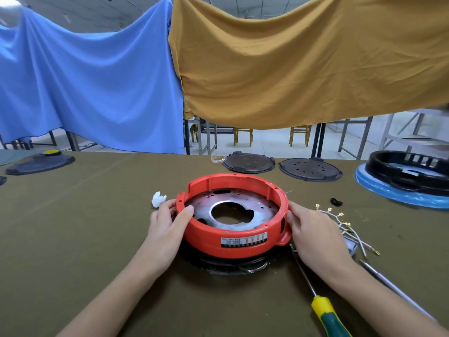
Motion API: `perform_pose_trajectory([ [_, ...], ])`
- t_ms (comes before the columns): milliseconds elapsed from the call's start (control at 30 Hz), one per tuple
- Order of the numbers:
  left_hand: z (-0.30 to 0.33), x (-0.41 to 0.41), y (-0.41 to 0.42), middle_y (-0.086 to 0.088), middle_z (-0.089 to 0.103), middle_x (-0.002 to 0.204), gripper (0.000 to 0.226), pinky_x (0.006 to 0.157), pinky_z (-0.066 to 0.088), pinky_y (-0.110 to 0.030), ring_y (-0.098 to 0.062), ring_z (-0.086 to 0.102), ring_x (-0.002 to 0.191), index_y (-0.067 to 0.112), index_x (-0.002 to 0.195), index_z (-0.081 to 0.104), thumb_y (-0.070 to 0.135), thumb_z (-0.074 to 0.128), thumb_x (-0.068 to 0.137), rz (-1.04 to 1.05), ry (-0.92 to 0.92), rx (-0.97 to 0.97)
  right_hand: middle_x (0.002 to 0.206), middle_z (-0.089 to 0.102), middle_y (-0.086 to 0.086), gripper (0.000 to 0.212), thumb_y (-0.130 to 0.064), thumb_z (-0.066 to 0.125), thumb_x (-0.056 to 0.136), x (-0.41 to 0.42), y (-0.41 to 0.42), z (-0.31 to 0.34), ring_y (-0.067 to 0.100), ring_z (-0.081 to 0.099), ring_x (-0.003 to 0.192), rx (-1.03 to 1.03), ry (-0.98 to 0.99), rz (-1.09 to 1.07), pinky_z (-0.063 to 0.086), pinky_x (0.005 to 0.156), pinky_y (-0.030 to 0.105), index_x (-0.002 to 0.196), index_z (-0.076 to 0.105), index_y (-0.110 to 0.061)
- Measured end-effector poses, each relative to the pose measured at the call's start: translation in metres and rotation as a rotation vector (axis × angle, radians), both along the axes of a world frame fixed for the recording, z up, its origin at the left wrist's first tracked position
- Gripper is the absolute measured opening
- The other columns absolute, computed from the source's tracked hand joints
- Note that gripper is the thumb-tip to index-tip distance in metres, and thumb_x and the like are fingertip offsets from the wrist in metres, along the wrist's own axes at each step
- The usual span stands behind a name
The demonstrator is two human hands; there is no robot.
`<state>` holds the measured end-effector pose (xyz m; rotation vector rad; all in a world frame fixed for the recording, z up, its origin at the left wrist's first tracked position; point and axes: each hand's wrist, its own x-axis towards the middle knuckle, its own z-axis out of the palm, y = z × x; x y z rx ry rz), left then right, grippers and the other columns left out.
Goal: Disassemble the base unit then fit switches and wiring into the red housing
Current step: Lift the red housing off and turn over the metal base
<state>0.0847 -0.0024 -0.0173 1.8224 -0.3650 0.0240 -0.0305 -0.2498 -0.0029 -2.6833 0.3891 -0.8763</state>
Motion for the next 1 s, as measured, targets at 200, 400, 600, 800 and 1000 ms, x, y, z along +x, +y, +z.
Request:
perform_pose_trajectory([
  [200,0.0,0.001,0.0,0.026,0.037,0.118,0.038,0.095,0.032,-0.022,0.01,0.042,0.115,0.049,0.11,0.048,0.07,0.053,0.079,-0.003,0.043,-0.027,0.086,0.07,0.005,0.028,-0.026,0.037,0.103,0.001,-0.001,0.0,0.032,0.058,0.086,0.028,0.026,0.025,0.044,0.073,0.041,0.117,0.061,-0.024],
  [400,0.002,0.017,0.003,0.031,0.039,0.118,0.096,0.112,0.031,-0.037,0.003,0.046,0.118,0.041,0.138,0.036,0.089,0.043,0.055,0.102,0.136,-0.085,0.09,0.068,-0.001,0.031,-0.033,0.034,0.097,-0.001,-0.004,0.019,0.028,0.058,0.095,0.37,-0.047,-0.004,0.043,0.074,0.038,0.11,0.062,-0.027],
  [600,-0.006,0.023,0.005,0.015,0.039,0.149,0.103,0.12,0.026,-0.046,-0.01,0.038,0.138,0.046,0.147,0.031,0.095,0.042,0.057,0.041,0.223,-0.027,0.107,0.071,0.015,0.08,-0.068,0.026,0.095,0.022,-0.013,0.041,0.025,0.065,0.104,0.605,0.268,0.042,0.043,0.081,0.035,0.111,0.065,0.0],
  [800,-0.004,0.025,0.005,0.012,0.047,0.15,0.099,0.12,0.028,-0.044,-0.014,0.044,0.139,0.038,0.152,0.032,0.079,0.053,0.064,-0.065,0.267,-0.126,0.07,0.054,0.008,0.047,-0.045,0.036,0.101,0.038,-0.017,0.042,0.02,0.052,0.071,0.635,0.323,0.123,0.04,0.104,0.045,0.071,0.053,-0.013],
  [1000,0.016,0.006,0.003,0.002,0.063,0.135,0.062,0.105,0.048,-0.043,-0.016,0.065,0.118,0.031,0.13,0.06,0.058,0.068,0.075,-0.186,0.214,-0.427,0.072,0.064,0.016,0.05,-0.04,0.048,0.099,0.032,-0.014,0.045,0.031,0.058,0.07,0.747,0.165,0.236,0.043,0.099,0.039,0.072,0.059,0.0],
])
